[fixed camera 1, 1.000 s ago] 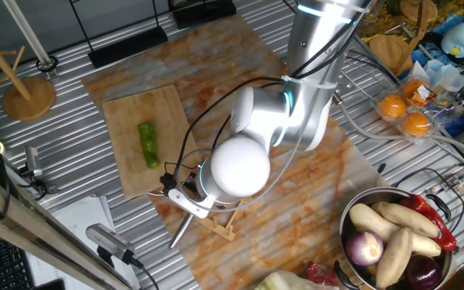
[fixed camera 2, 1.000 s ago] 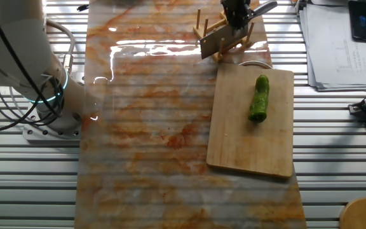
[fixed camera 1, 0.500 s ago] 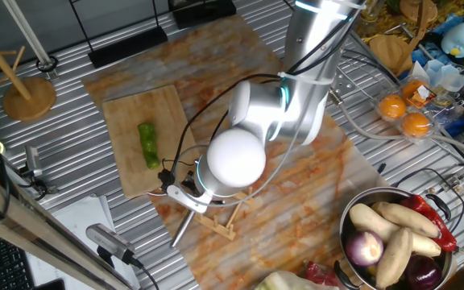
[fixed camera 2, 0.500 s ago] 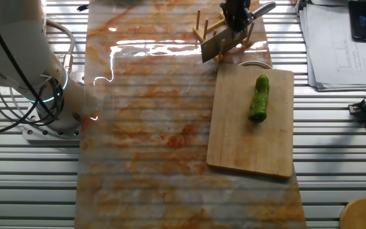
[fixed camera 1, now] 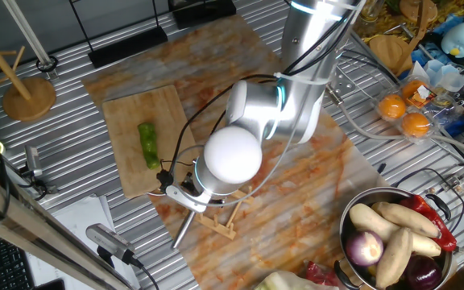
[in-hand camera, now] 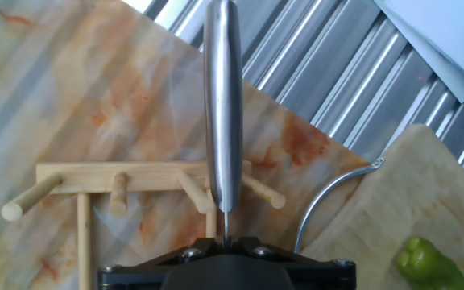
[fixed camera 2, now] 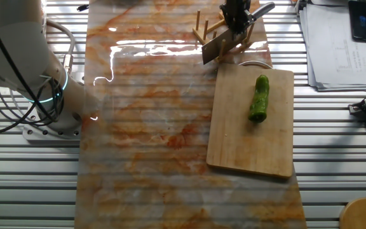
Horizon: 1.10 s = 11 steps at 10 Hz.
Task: Chop the chili peppers
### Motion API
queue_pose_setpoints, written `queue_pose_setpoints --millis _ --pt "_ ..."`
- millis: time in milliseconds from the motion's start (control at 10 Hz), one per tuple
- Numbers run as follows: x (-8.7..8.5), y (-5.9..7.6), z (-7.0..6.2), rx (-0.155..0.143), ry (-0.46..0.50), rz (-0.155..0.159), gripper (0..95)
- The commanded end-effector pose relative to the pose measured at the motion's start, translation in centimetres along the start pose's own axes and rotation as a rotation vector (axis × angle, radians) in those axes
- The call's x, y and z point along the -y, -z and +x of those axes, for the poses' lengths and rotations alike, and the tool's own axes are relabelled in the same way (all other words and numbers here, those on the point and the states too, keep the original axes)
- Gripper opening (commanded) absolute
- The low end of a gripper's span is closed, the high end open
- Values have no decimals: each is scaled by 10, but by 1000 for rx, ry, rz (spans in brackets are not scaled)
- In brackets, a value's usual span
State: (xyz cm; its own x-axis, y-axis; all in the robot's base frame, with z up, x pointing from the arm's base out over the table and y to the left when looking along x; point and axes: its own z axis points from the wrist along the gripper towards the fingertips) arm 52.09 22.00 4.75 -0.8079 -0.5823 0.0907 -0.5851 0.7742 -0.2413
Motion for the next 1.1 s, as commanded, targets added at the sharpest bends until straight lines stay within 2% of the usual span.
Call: queue_pose_setpoints --millis 100,300,600,700,1100 --pt "0 -1 0 5 7 -1 190" --pt "0 -2 0 18 10 -12 190" --pt "0 -7 0 30 19 -6 190" --pt "0 -9 0 36 21 -9 0" --pt "0 -11 0 49 29 -16 0"
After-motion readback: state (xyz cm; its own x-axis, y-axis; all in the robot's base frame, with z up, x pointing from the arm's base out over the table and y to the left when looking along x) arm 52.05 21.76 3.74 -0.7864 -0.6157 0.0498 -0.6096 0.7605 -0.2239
